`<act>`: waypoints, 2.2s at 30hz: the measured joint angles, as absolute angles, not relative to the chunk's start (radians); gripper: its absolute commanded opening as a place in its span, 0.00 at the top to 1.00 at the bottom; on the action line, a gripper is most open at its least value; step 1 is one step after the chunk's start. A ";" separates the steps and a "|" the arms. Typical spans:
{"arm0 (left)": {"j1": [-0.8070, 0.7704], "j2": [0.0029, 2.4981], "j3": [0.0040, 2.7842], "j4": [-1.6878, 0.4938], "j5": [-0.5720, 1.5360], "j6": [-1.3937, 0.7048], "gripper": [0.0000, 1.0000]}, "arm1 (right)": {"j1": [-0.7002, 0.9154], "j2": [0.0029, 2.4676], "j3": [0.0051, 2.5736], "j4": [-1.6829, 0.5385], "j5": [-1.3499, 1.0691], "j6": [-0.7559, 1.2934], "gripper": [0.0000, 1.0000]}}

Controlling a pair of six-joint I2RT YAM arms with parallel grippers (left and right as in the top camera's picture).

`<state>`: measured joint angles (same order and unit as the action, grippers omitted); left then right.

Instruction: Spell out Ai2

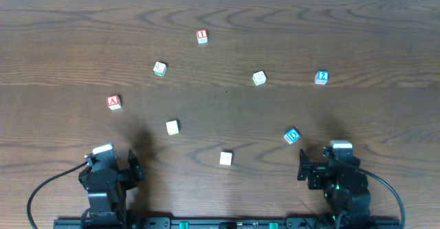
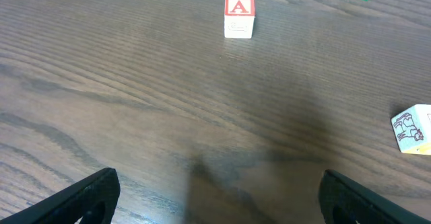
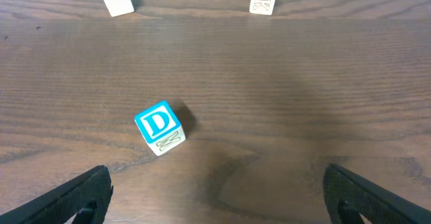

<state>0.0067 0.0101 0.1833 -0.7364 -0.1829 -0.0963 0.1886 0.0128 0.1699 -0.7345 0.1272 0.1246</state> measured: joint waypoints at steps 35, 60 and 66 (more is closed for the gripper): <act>0.007 0.010 0.183 -0.736 -0.183 -0.096 0.04 | 0.189 0.013 0.170 -0.734 0.127 0.125 0.01; 0.007 0.010 0.183 -0.736 -0.183 -0.096 0.05 | 0.189 0.022 0.161 -0.269 -0.315 0.669 0.01; 0.007 0.010 0.183 -0.736 -0.183 -0.096 0.05 | 0.188 0.202 0.160 -0.025 -0.364 0.674 0.01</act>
